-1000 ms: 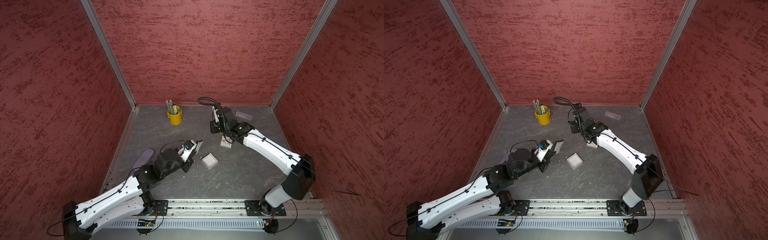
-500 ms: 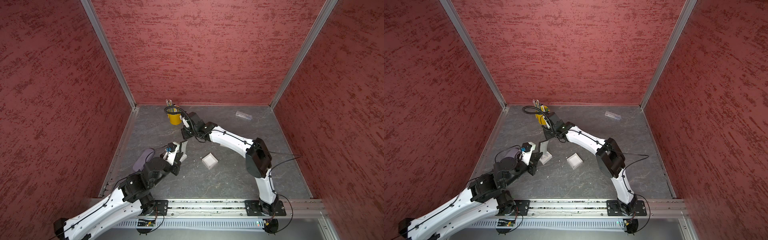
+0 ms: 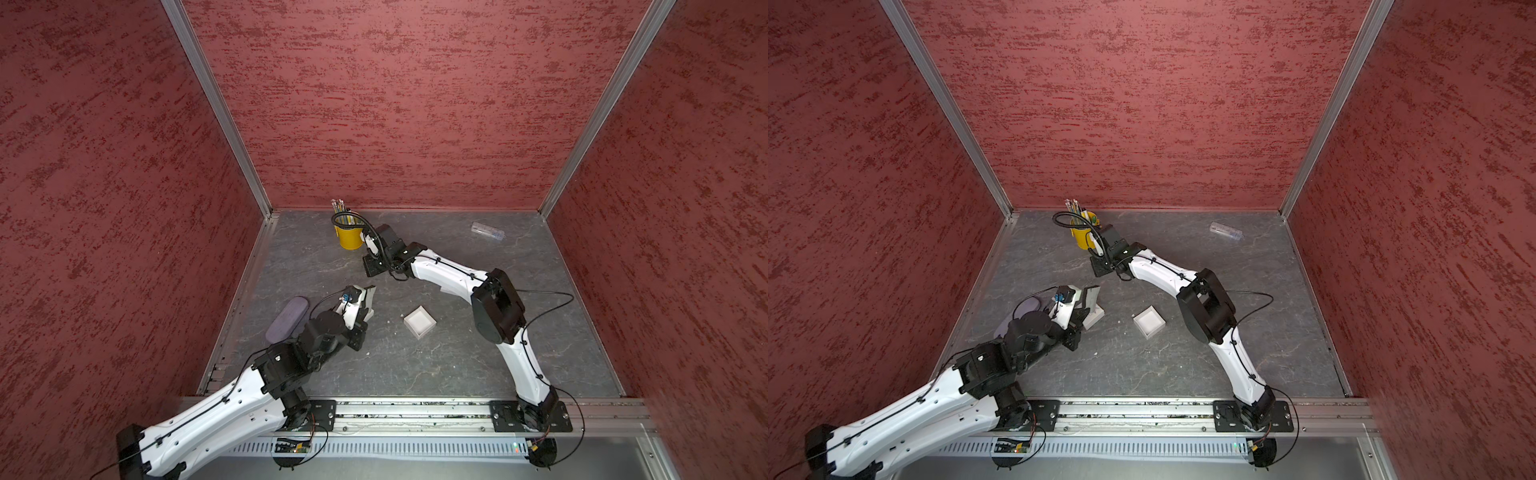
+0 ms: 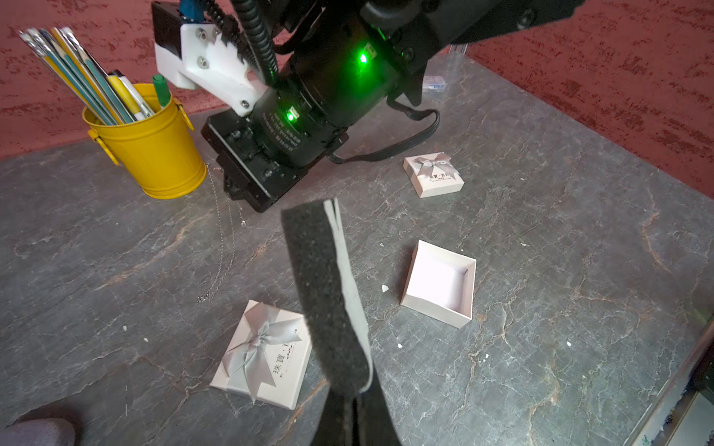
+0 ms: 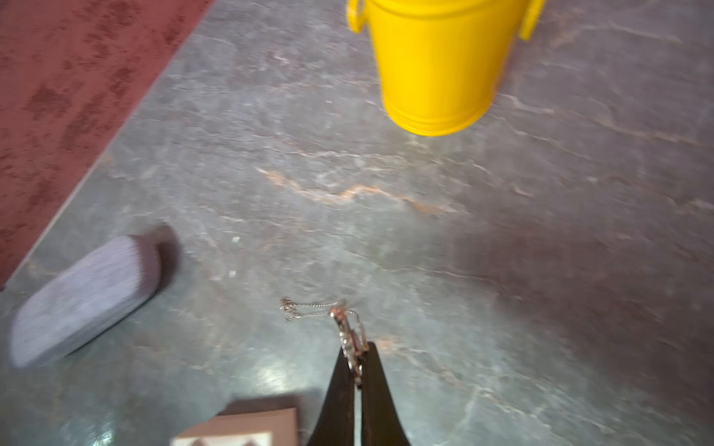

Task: Take the necklace out of the lift-off lid jewelry box
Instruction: Place the necklace at the center of the board, then place the inner lining in the jewelry box.

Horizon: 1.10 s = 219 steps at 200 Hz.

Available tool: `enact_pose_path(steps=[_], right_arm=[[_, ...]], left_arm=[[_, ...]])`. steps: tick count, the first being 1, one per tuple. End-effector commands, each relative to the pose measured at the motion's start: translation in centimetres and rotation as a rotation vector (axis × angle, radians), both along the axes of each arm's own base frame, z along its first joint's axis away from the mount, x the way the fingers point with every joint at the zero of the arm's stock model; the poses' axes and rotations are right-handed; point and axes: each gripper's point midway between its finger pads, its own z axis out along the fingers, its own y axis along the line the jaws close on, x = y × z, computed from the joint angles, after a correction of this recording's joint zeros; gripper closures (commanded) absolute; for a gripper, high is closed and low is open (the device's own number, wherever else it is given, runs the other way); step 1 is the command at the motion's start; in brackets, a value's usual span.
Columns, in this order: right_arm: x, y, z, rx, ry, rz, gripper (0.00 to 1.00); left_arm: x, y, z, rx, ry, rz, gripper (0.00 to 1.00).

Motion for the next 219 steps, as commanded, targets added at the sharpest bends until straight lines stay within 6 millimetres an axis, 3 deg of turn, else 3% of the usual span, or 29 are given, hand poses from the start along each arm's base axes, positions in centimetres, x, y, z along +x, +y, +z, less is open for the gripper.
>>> enact_pose_path(steps=[1, 34, 47, 74, 102, 125, 152, 219], right_arm=[[1.8, -2.6, -2.2, -0.001, 0.020, -0.023, 1.00], [3.8, -6.8, -4.9, -0.031, 0.073, -0.092, 1.00], [4.4, -8.4, -5.2, -0.056, 0.075, -0.120, 0.95], [5.4, -12.1, -4.8, -0.132, 0.058, -0.181, 0.70], [5.4, -15.7, -2.7, -0.192, 0.015, -0.231, 0.52], [4.3, -17.4, 0.1, -0.197, -0.029, -0.238, 0.48], [1.4, -17.3, 4.9, -0.074, -0.099, -0.201, 0.48], [-10.4, -14.7, 19.0, 0.576, -0.245, 0.082, 0.42]], left_arm=[[0.6, -1.2, -0.1, -0.053, 0.010, -0.012, 1.00], [1.3, -2.4, -0.8, -0.081, 0.035, -0.023, 1.00], [1.6, -2.8, -0.9, -0.087, 0.043, -0.029, 1.00], [2.1, -3.5, -0.8, -0.094, 0.058, -0.043, 1.00], [2.5, -4.1, -0.3, -0.132, 0.072, -0.056, 1.00], [2.8, -4.7, 0.7, -0.206, 0.096, -0.085, 1.00], [3.3, -5.3, 2.9, -0.309, 0.097, -0.123, 1.00], [3.1, -5.6, 10.4, -0.534, 0.022, -0.227, 1.00]])
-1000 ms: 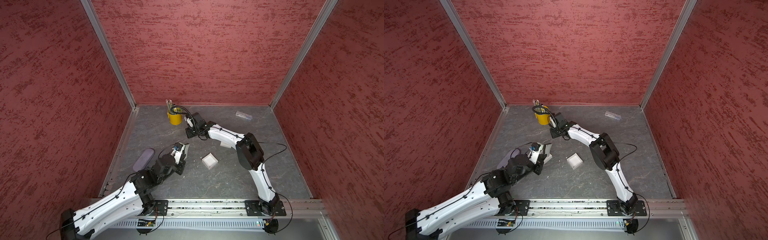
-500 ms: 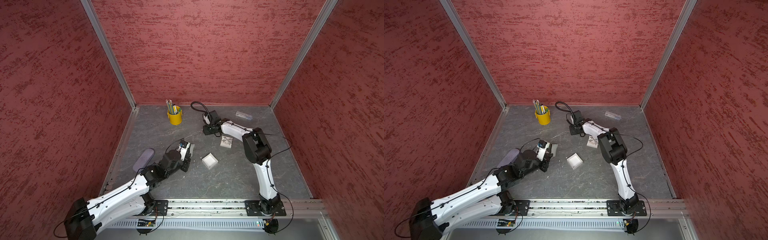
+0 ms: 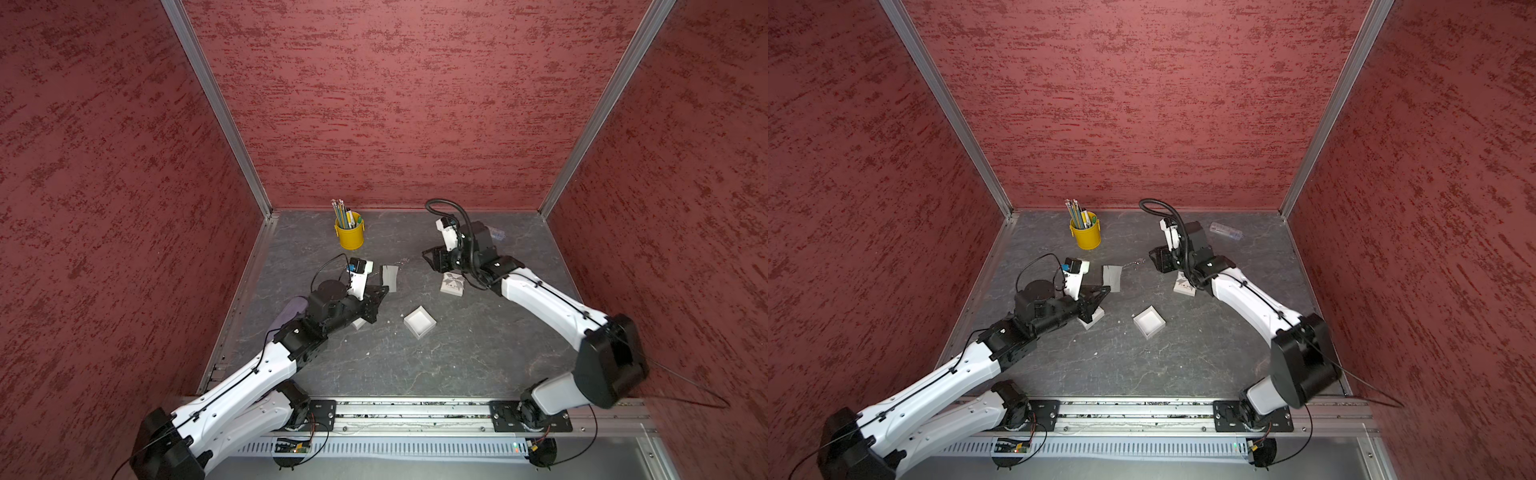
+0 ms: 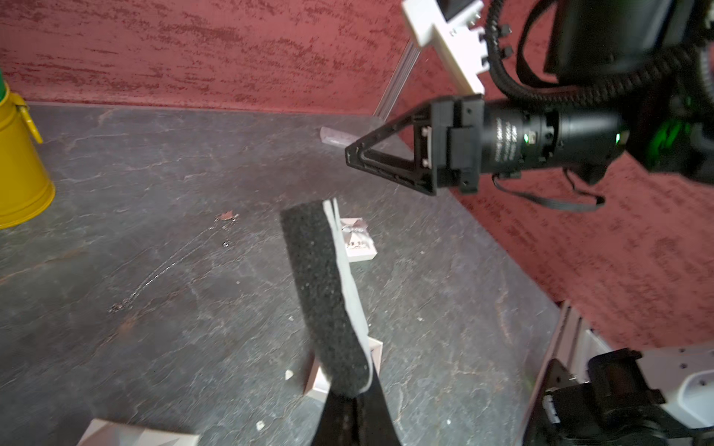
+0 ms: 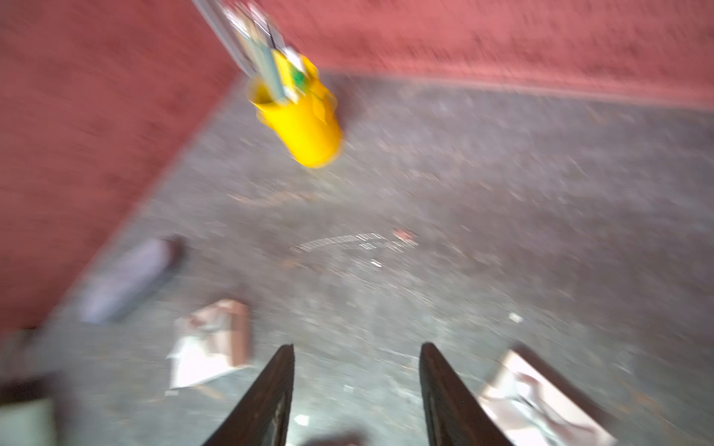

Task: Take the necklace out of the lift-off lid jewelry box
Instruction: Place the inner lining in the jewelry box.

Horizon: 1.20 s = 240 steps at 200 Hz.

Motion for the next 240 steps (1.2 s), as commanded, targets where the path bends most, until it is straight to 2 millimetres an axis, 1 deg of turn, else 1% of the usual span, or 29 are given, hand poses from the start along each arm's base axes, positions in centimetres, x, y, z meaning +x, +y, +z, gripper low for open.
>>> enact_pose_path(steps=[1, 9, 23, 40, 52, 93, 121, 147, 155, 164, 181, 198, 206, 220, 240], right_arm=[[-3.8, 2.5, 5.9, 0.283, -0.088, 0.193, 0.41], [-5.0, 2.7, 7.4, 0.344, -0.103, 0.239, 0.40], [-6.9, 3.0, 9.2, 0.440, -0.106, 0.316, 0.37], [-8.5, 3.6, 10.5, 0.534, -0.085, 0.411, 0.36], [-9.4, 4.0, 11.1, 0.580, -0.065, 0.469, 0.35], [-11.2, 5.0, 12.1, 0.635, -0.044, 0.583, 0.31], [-11.3, 6.1, 11.6, 0.635, -0.006, 0.612, 0.29], [-11.9, 7.0, 12.1, 0.661, 0.009, 0.667, 0.31], [-12.0, 7.1, 12.3, 0.674, 0.012, 0.674, 0.34], [-12.0, 7.1, 12.6, 0.690, 0.011, 0.683, 0.42], [-12.1, 7.2, 12.9, 0.710, 0.022, 0.695, 0.62], [-12.1, 7.2, 12.8, 0.713, 0.032, 0.693, 0.75], [-12.1, 7.2, 12.6, 0.712, 0.040, 0.687, 0.82], [-12.0, 7.1, 12.2, 0.708, 0.053, 0.679, 0.91], [-12.1, 7.0, 11.8, 0.706, 0.066, 0.667, 0.97]], left_arm=[[-0.9, -0.8, 5.0, -0.141, -0.068, -0.081, 1.00], [-1.1, -0.8, 5.7, -0.165, -0.074, -0.090, 1.00], [-1.3, -0.9, 6.8, -0.200, -0.089, -0.117, 1.00], [-1.6, -1.1, 7.9, -0.238, -0.101, -0.146, 1.00], [-1.7, -1.2, 8.4, -0.261, -0.107, -0.162, 1.00], [-2.1, -1.5, 9.6, -0.314, -0.115, -0.192, 1.00], [-2.4, -1.6, 10.1, -0.340, -0.120, -0.209, 1.00], [-2.5, -1.8, 10.3, -0.356, -0.114, -0.229, 1.00], [-2.5, -1.9, 10.2, -0.356, -0.107, -0.232, 1.00], [-2.5, -2.0, 10.0, -0.352, -0.101, -0.234, 1.00], [-2.3, -1.9, 9.4, -0.347, -0.086, -0.227, 1.00], [-2.0, -1.5, 8.5, -0.345, -0.065, -0.207, 1.00], [-1.9, -1.3, 8.1, -0.345, -0.052, -0.197, 0.96], [-1.7, -1.0, 7.4, -0.343, -0.031, -0.187, 0.93], [-1.6, -0.8, 6.8, -0.340, -0.012, -0.180, 0.86]])
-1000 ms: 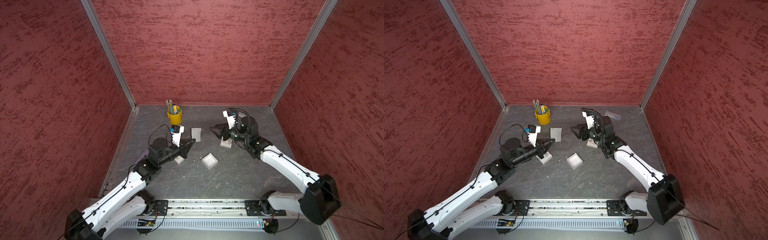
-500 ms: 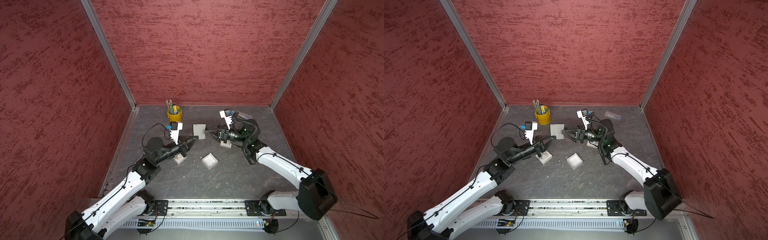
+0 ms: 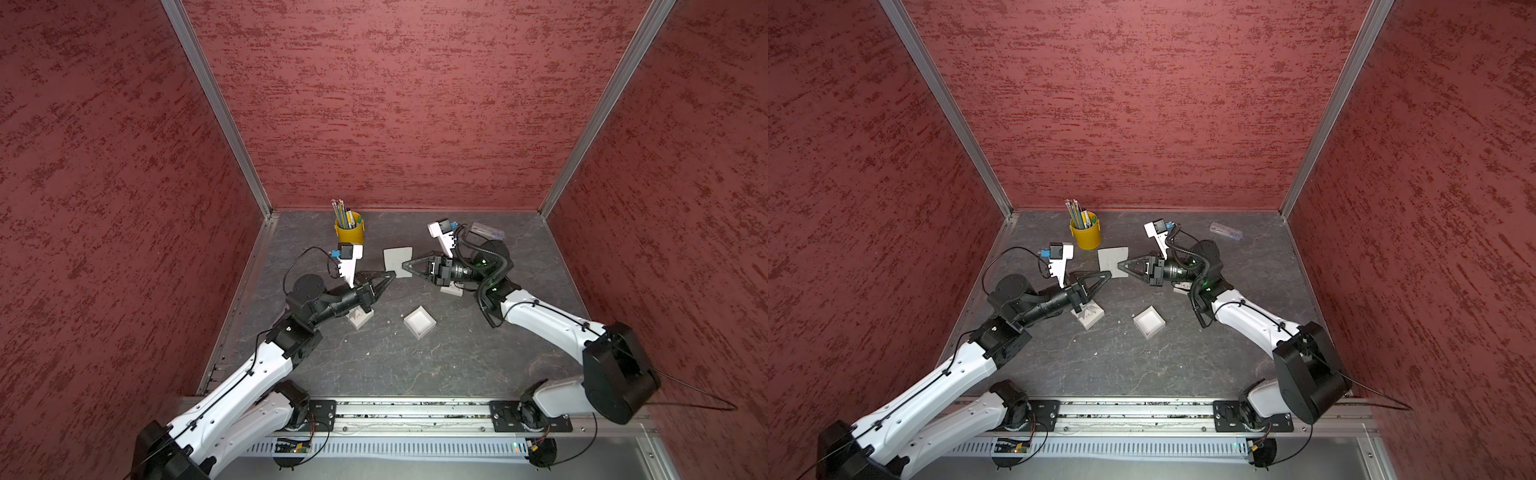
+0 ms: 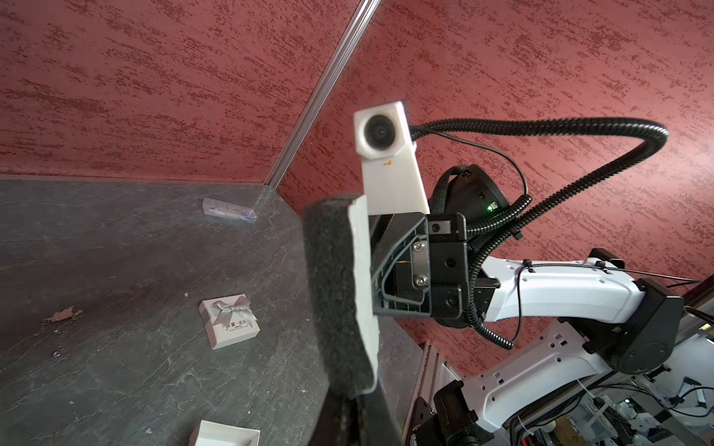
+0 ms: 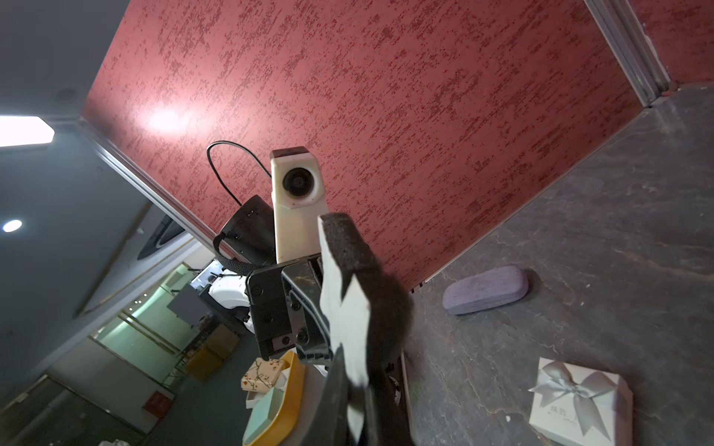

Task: Take the necklace out of the lift-off lid jewelry box
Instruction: Place the inner lining in the jewelry box.

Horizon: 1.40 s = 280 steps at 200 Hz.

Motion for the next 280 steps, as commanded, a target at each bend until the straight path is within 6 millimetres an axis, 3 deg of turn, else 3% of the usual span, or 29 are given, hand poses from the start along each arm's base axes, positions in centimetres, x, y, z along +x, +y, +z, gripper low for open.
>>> enact_pose_path(steps=[1, 18, 34, 50, 64, 82, 115, 147, 204, 249, 274, 280], right_arm=[[-0.6, -0.2, 1.2, 0.029, -0.025, 0.010, 0.97], [-0.2, -0.2, 0.8, 0.010, -0.009, -0.015, 0.99], [0.8, -0.2, -0.2, -0.054, 0.022, -0.075, 0.99], [2.7, -0.6, -2.5, -0.200, 0.058, -0.198, 0.99], [4.3, -2.0, -5.8, -0.383, 0.094, -0.326, 0.99], [4.9, -4.2, -10.0, -0.590, 0.121, -0.428, 0.98], [3.5, -7.6, -16.8, -0.869, 0.175, -0.457, 0.97], [1.8, -8.9, -21.5, -1.011, 0.229, -0.400, 0.98], [0.4, -9.3, -24.1, -1.068, 0.231, -0.352, 0.99], [-0.1, -8.5, -25.7, -1.062, 0.227, -0.307, 1.00], [-0.1, -8.0, -25.6, -1.048, 0.216, -0.297, 1.00], [-0.2, -8.0, -26.5, -1.063, 0.233, -0.284, 1.00]], left_arm=[[-0.1, 0.3, -1.0, 0.001, 0.031, -0.007, 0.86], [0.0, 0.5, -1.5, 0.013, 0.044, -0.002, 0.74], [0.2, 0.8, -2.3, 0.033, 0.064, 0.022, 0.52], [0.6, 1.4, -3.7, 0.065, 0.095, 0.060, 0.39], [1.0, 2.0, -5.7, 0.104, 0.149, 0.104, 0.35], [1.5, 2.5, -8.7, 0.157, 0.241, 0.146, 0.36], [1.6, 2.3, -14.4, 0.231, 0.410, 0.190, 0.46], [1.0, 1.4, -19.5, 0.319, 0.521, 0.253, 0.56], [-0.8, -1.8, -25.3, 0.379, 0.636, 0.206, 0.69], [-0.7, -4.5, -27.4, 0.381, 0.667, 0.146, 0.75], [0.0, -4.8, -28.2, 0.387, 0.682, 0.150, 0.76], [0.2, -4.8, -28.2, 0.382, 0.685, 0.151, 0.76]])
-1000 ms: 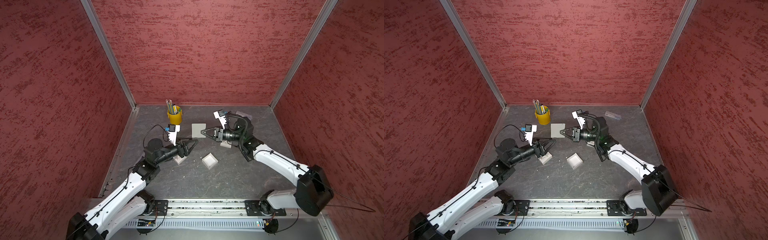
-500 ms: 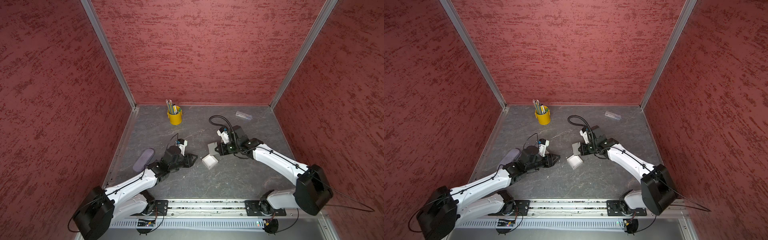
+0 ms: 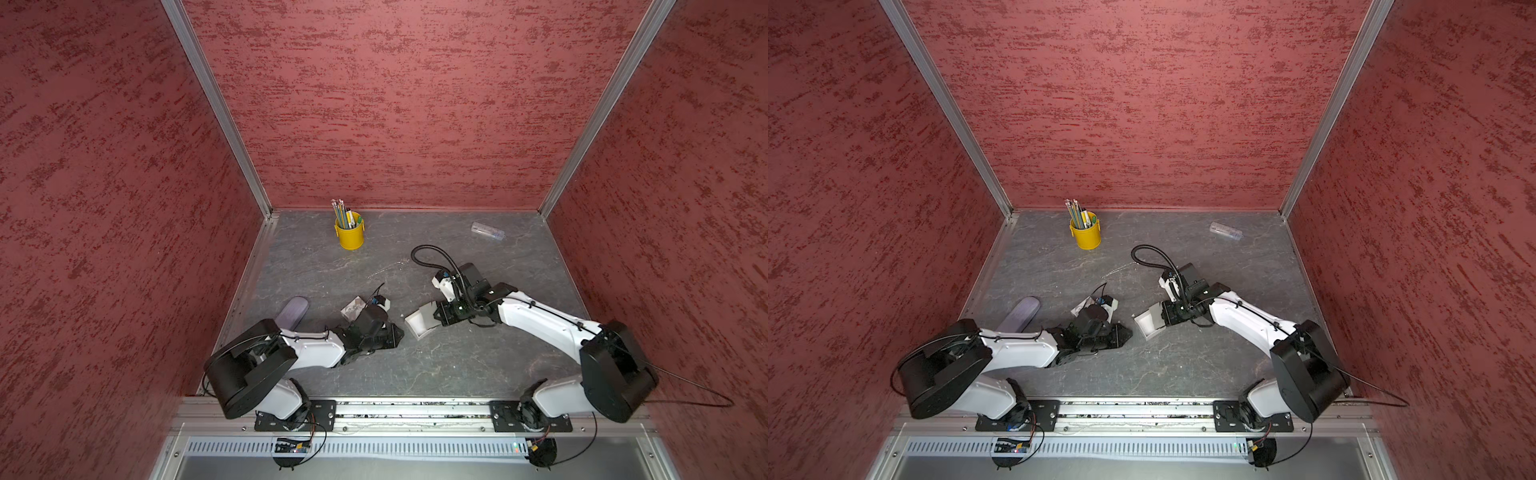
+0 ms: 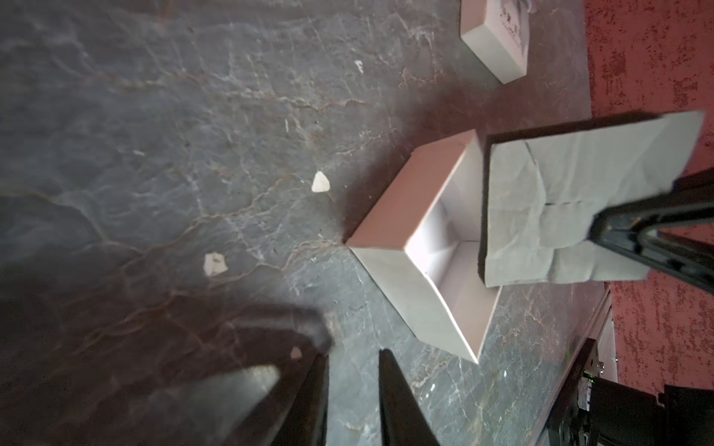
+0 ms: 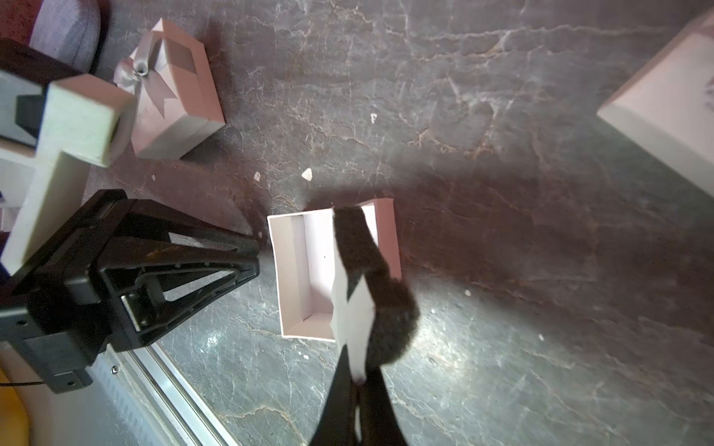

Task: Take the necklace out of the lift-off lid jewelry box
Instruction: Place the inner lining in the jewelry box.

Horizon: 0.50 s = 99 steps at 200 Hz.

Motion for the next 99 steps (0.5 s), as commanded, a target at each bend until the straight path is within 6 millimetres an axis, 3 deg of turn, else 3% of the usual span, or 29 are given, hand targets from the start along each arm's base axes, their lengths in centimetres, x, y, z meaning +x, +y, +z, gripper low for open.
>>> enact_pose_path(steps=[1, 99], right_arm=[[0.2, 0.9, -0.5, 0.018, -0.011, 0.034, 1.00], [-0.9, 2.6, -1.8, 0.080, 0.082, 0.094, 1.00]], left_arm=[[1.7, -1.4, 1.6, -0.077, -0.040, 0.009, 0.76], [4.2, -2.4, 1.0, -0.125, -0.010, 0.008, 0.77]])
